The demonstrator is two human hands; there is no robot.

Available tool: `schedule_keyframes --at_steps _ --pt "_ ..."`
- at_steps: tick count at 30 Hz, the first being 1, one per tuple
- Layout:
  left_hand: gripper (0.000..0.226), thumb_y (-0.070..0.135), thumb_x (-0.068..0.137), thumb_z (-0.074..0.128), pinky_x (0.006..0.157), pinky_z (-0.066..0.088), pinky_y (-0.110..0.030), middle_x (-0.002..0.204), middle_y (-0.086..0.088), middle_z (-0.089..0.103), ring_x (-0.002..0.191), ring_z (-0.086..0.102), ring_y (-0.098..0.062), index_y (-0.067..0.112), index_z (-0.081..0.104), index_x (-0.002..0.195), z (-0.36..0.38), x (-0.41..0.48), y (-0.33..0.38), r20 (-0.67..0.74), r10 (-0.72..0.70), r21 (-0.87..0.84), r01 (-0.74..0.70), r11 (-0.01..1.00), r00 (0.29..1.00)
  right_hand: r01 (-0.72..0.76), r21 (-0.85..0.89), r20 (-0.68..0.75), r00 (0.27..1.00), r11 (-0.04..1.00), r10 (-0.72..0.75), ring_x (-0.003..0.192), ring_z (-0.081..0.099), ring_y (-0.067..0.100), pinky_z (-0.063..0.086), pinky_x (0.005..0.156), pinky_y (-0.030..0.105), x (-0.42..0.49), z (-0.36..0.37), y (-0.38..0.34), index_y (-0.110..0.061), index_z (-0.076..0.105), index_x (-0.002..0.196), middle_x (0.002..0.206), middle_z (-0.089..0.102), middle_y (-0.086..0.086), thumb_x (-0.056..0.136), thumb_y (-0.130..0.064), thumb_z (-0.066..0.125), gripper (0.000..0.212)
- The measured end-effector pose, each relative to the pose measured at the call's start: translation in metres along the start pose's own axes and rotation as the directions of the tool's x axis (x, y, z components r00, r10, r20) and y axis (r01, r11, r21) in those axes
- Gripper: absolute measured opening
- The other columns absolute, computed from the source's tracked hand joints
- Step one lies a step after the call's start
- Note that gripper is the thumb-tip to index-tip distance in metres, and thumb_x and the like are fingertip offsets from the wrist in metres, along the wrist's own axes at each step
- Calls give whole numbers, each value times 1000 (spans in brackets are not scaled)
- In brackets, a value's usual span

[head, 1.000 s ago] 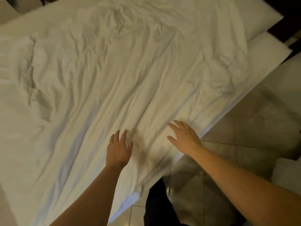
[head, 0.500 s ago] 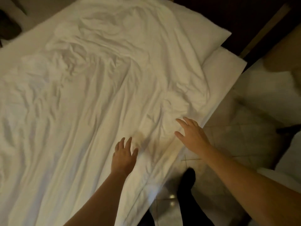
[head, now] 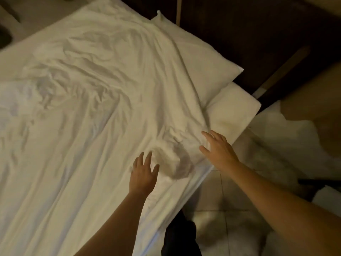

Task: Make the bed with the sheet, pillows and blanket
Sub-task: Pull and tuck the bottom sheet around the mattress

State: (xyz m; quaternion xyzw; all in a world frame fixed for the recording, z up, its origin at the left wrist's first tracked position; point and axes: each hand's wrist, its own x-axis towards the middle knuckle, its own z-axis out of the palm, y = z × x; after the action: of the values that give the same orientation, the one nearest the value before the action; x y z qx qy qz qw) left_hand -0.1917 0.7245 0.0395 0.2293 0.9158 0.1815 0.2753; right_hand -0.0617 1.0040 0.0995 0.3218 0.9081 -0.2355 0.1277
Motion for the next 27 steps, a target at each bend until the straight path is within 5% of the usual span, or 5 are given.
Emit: schedule_keyframes --at_steps 13,20,24,27 --pt "69 59 107 35 128 18 -50 174 -4 8 161 4 -30 32 12 166 -28 219 153 -83 85 21 -83 996 993 39 3 -37 999 999 -39 148 27 31 36 116 46 221 -95 55 -29 34 157 164 30 8 100 -47 55 64" --pt "62 47 110 37 128 23 -37 169 -1 30 157 22 -20 18 29 164 -33 327 271 -146 168 -139 -188 972 975 62 -29 -83 994 998 -65 146 30 32 42 111 50 330 -148 83 -31 36 156 164 29 6 99 -44 56 62" --pt "63 46 110 40 126 25 -33 170 -1 26 156 24 -16 18 24 165 -21 381 326 -137 118 -273 -152 950 984 178 -88 -95 978 980 -186 141 39 34 47 105 51 410 -167 98 -25 42 154 159 36 8 96 -41 62 63" --pt "66 47 108 43 129 19 -38 170 -4 24 157 20 -22 16 25 164 -14 420 334 -204 -98 -324 27 946 974 201 -78 -45 978 976 -205 146 32 35 42 111 51 468 -183 102 -32 34 156 163 29 6 95 -50 60 69"
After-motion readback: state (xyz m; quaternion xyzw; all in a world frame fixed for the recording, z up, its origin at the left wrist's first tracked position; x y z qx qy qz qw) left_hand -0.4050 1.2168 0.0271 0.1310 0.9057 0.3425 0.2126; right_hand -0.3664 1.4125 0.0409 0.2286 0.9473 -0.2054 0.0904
